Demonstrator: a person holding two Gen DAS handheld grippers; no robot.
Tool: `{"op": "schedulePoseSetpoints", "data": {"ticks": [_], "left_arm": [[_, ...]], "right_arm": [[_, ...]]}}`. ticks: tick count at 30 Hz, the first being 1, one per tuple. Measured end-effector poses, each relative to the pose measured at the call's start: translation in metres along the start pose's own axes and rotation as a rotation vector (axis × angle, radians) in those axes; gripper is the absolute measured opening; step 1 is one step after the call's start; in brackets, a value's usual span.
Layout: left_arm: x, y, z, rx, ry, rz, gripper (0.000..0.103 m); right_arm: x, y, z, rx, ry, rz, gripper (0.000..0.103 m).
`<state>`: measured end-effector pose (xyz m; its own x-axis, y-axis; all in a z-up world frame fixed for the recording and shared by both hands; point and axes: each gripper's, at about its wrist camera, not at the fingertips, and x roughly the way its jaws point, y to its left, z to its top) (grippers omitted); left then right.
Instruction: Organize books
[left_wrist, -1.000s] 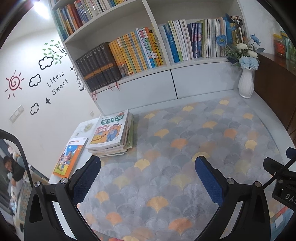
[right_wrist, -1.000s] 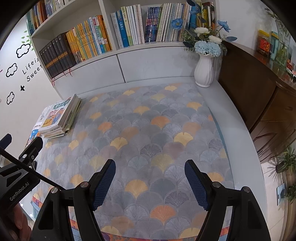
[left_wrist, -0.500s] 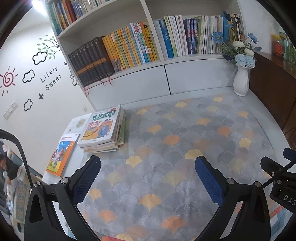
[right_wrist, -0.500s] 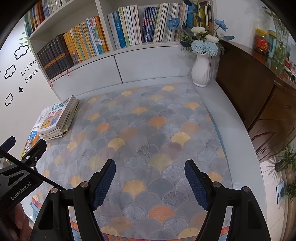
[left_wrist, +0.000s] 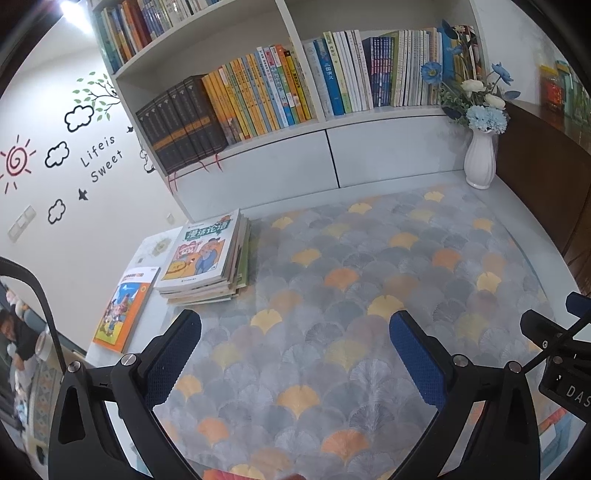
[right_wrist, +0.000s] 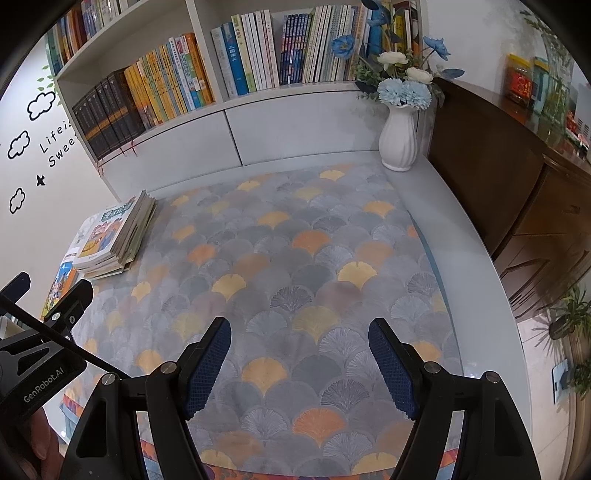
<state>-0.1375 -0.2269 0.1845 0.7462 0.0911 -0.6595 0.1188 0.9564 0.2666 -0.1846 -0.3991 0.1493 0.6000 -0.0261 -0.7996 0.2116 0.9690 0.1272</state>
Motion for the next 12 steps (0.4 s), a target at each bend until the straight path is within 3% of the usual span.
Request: {"op": "schedulePoseSetpoints", "data": {"ticks": [8, 11, 12], "left_arm": [[0.003, 0.001, -0.004, -0.011, 0.011, -0.014, 0.102], [0.001, 0.0, -0.009, -0.015, -0.02, -0.047, 0.102], [0.005, -0.001, -0.011, -0.014, 0.003, -0.059, 0.102]], "right_arm": [[0.003, 0.005, 0.0, -0.016, 0.006, 0.008, 0.075], [0.005, 0.007, -0.001, -0.019, 0.01, 0.008, 0.075], [0.005, 0.008, -0.001, -0.019, 0.01, 0.008, 0.075]]}}
